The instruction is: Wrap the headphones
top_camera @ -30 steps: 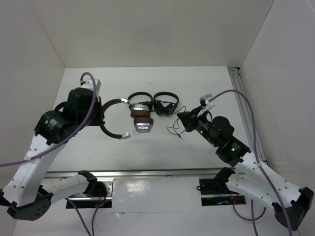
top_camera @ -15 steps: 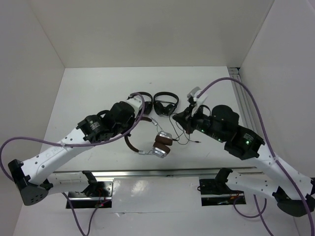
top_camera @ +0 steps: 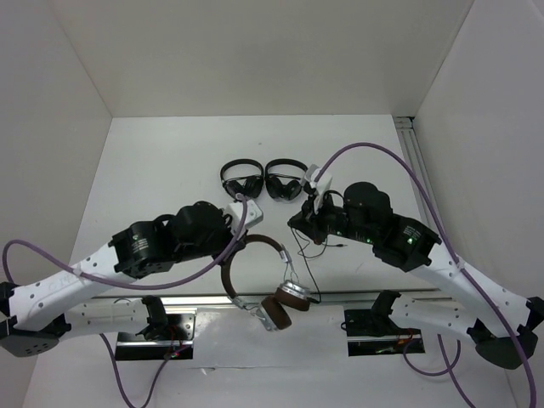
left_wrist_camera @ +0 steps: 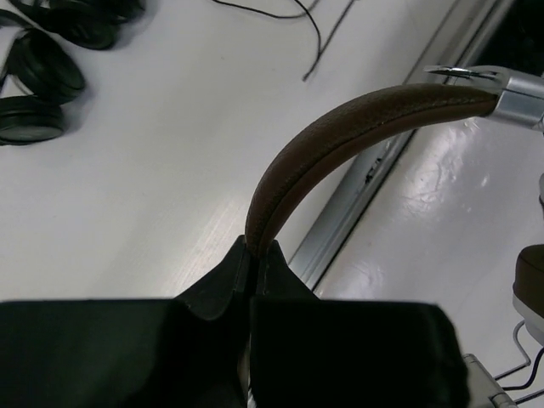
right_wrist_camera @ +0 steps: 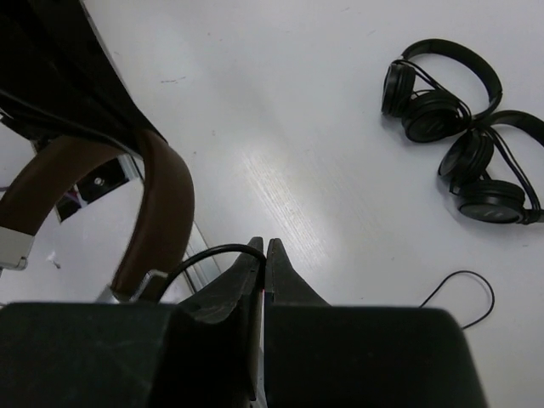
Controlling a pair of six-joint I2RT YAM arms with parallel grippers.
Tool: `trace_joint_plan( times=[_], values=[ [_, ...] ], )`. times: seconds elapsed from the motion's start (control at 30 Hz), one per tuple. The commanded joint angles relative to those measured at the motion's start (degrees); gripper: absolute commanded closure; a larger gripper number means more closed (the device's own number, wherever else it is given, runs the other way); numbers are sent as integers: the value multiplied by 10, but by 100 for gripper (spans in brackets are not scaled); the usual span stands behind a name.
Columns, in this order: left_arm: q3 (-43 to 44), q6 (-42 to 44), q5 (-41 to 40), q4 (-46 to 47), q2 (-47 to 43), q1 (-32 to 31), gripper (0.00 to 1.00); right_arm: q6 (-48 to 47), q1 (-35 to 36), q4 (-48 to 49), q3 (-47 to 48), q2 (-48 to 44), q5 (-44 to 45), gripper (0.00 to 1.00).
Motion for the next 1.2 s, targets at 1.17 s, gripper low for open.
trace_joint_plan(
  times=[1.17],
  values=[
    [61, 3, -58, 46, 18, -11, 100, 24, 5, 80, -88, 9, -110, 81]
  ],
)
